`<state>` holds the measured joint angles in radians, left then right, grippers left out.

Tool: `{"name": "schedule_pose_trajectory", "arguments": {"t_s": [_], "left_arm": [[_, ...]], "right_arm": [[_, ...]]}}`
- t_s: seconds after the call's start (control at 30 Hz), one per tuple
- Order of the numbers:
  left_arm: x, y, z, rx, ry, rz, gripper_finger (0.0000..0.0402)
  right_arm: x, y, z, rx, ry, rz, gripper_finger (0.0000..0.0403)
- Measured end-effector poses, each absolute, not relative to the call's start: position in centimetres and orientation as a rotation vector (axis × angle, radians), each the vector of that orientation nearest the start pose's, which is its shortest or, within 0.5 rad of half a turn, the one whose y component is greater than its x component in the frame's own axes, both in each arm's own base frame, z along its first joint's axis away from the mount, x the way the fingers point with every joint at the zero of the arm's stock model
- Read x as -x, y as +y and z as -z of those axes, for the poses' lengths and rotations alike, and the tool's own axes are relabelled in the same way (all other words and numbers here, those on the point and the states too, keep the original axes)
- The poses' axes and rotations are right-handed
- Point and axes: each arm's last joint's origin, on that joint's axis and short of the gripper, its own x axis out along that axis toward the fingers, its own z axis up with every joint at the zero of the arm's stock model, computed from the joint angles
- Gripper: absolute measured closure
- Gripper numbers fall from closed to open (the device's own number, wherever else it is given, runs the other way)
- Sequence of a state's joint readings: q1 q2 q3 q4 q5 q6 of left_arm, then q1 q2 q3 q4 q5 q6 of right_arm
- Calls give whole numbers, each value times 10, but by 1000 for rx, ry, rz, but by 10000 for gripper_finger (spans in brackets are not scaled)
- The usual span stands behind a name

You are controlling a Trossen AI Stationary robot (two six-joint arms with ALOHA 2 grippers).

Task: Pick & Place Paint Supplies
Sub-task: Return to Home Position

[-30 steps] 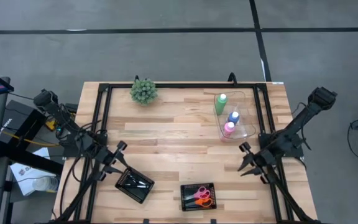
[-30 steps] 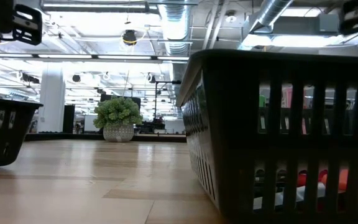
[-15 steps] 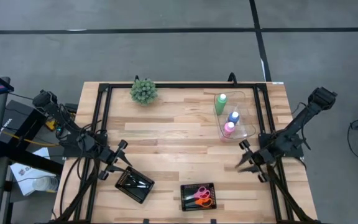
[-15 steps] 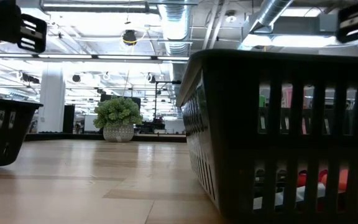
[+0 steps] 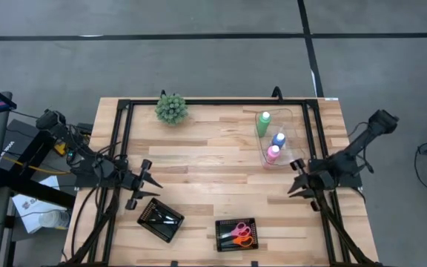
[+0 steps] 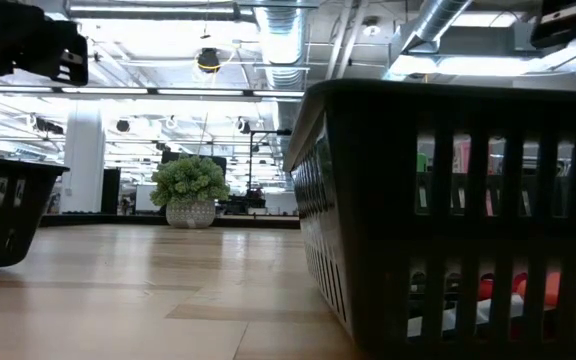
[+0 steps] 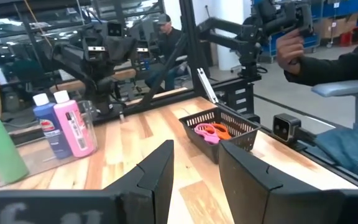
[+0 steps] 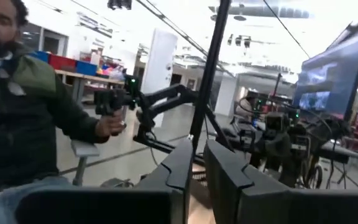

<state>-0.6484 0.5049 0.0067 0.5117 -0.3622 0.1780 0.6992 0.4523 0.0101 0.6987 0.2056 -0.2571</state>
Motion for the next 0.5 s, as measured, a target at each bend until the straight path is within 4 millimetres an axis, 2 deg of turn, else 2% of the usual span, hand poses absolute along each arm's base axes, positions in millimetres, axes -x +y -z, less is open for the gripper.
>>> {"name": "schedule_pose_trajectory", "arguments": {"t_s": [0.27, 0.37, 0.5], "left_arm": [[-110, -66, -168, -170, -34, 253, 284], [-110, -65, -168, -169, -33, 242, 284], [-111, -63, -169, -165, -43, 228, 284]], "right_arm": [[-75, 59, -183, 135, -219, -501, 401], [-76, 60, -173, 131, -104, -493, 397], [-77, 58, -171, 63, -57, -454, 397]]}}
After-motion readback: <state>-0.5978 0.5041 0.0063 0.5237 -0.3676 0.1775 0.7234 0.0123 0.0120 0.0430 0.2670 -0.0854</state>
